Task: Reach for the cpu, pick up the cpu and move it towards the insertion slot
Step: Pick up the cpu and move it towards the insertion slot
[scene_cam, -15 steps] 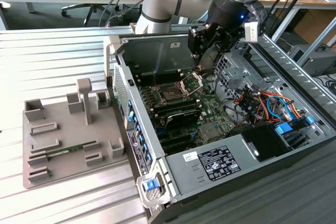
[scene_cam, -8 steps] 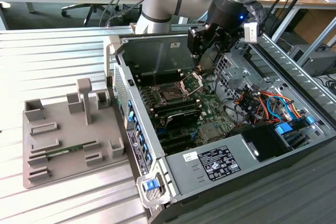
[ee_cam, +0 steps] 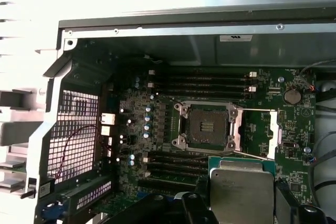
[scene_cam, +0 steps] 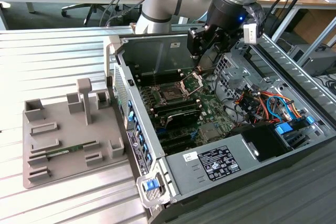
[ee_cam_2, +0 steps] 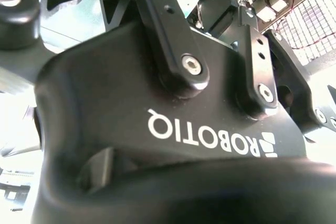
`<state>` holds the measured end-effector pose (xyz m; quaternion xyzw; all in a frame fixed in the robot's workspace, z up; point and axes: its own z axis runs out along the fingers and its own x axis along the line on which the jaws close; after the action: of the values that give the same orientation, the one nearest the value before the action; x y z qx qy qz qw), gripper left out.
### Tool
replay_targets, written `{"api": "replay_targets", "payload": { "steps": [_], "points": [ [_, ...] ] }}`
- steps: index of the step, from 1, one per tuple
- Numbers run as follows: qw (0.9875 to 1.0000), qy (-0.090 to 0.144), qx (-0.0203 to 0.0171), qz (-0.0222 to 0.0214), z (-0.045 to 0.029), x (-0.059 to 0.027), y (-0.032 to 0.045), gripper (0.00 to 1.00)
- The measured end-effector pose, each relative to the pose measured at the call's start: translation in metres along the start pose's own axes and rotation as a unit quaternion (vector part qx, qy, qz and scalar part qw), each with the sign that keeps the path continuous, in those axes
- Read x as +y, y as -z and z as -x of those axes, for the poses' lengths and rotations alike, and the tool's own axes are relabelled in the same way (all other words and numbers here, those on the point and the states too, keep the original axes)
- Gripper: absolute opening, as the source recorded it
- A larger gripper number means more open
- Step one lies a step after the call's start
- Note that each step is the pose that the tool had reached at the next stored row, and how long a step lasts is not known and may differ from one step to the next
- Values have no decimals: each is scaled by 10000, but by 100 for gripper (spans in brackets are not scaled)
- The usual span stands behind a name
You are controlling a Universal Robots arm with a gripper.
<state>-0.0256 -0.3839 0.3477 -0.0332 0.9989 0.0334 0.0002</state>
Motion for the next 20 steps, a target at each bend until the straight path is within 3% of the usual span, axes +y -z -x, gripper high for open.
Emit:
{"api": "replay_targets", "payload": {
  "steps": [20],
  "points": [
    [10000, 0, 0, 1, 0, -4, -66, 55]
  ]
}}
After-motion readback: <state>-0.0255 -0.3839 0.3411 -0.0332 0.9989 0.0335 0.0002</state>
